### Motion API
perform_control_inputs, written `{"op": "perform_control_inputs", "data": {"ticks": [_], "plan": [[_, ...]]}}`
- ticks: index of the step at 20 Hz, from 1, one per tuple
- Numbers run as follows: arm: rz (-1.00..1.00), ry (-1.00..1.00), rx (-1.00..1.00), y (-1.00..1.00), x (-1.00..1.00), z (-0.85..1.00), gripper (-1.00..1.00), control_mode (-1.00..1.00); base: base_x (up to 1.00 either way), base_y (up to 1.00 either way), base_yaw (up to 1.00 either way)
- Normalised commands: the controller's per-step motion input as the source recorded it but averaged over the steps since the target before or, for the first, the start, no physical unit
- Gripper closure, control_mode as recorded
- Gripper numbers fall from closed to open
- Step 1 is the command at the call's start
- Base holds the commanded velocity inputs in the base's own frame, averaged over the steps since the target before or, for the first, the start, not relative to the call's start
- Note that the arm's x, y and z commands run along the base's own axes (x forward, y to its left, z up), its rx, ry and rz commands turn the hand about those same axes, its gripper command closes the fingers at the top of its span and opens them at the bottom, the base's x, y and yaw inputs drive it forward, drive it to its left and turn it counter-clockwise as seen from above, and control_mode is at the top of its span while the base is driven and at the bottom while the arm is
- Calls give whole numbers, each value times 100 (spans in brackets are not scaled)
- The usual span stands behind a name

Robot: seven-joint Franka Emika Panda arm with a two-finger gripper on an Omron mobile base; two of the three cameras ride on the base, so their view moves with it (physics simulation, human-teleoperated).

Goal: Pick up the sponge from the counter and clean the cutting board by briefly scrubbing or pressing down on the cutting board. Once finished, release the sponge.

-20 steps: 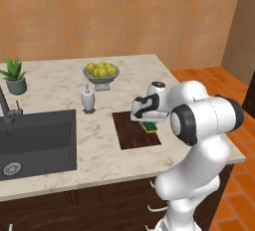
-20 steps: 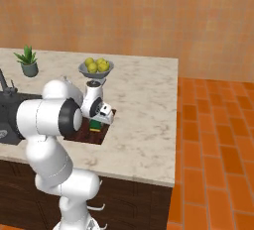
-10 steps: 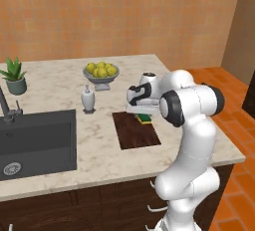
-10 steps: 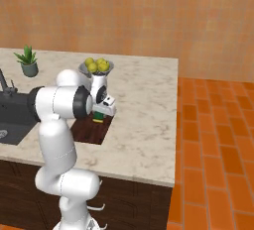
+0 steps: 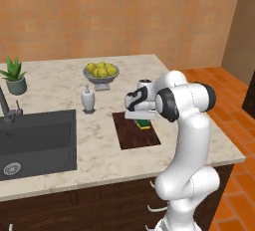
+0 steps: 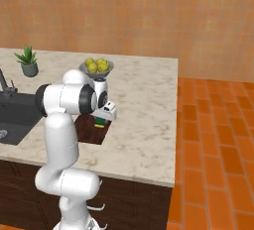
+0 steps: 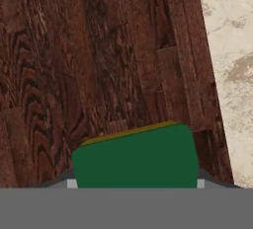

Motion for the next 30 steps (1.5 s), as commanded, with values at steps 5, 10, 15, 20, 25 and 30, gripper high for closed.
{"op": "perform_control_inputs", "data": {"ticks": [5,10,15,20,25,30], "plan": [[0,-2,0,0,33,4,100,-100,0,0,0],[-1,-4,-1,0,42,-23,100,-100,0,0,0],[-2,1,-5,1,15,-66,100,-100,0,0,0],[-3,0,0,0,63,7,100,-100,0,0,0],[0,3,0,0,39,-40,100,-100,0,0,0],[0,5,0,-2,0,-91,100,-100,0,0,0]]}}
